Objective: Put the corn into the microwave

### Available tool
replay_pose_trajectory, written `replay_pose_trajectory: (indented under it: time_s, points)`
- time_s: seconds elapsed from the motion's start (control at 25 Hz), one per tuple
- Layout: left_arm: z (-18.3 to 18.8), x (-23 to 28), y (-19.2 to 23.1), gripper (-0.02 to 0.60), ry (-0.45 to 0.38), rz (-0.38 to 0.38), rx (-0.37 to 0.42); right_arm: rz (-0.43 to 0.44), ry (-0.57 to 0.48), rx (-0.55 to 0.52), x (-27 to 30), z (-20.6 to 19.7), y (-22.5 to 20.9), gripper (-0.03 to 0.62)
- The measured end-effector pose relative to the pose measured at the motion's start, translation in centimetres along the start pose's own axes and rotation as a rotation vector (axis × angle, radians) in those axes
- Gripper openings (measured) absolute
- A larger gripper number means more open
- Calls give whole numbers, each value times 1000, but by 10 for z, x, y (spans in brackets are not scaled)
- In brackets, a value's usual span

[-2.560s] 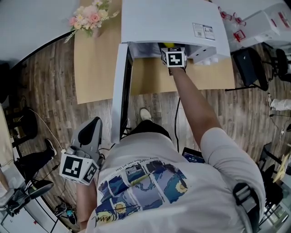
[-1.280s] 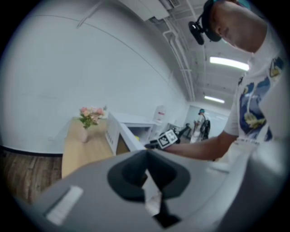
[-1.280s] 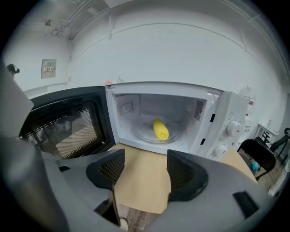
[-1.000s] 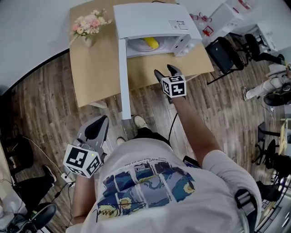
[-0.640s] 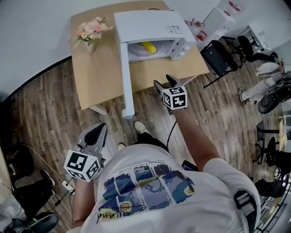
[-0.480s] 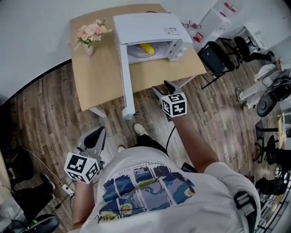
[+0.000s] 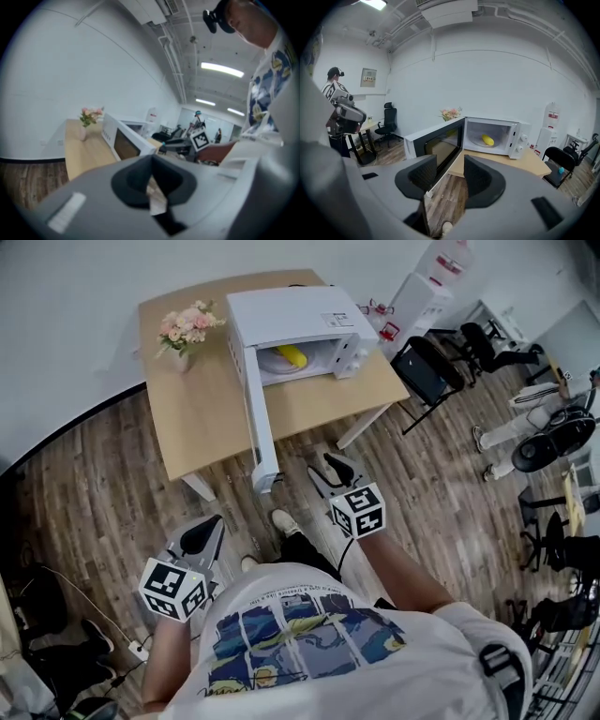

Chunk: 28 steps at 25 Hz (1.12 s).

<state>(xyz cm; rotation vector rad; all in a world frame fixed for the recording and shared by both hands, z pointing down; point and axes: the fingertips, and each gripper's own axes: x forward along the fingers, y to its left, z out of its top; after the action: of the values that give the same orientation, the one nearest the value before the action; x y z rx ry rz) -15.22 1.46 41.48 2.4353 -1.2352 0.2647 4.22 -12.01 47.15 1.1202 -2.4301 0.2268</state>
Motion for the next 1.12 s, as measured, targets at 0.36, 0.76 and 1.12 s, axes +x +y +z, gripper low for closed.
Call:
replay_pose_trajectory:
  time_s: [0.36, 0.76, 1.12]
  points:
    - [-16, 0, -23, 9, 8, -75, 19, 3, -6, 1, -35, -24, 35, 33]
    - [-25, -20, -8, 9, -11, -4, -17, 107, -28, -36, -35, 2, 66, 14]
    - [-26, -28, -5, 9, -31, 25, -25, 140, -62, -64, -33, 24, 69, 11]
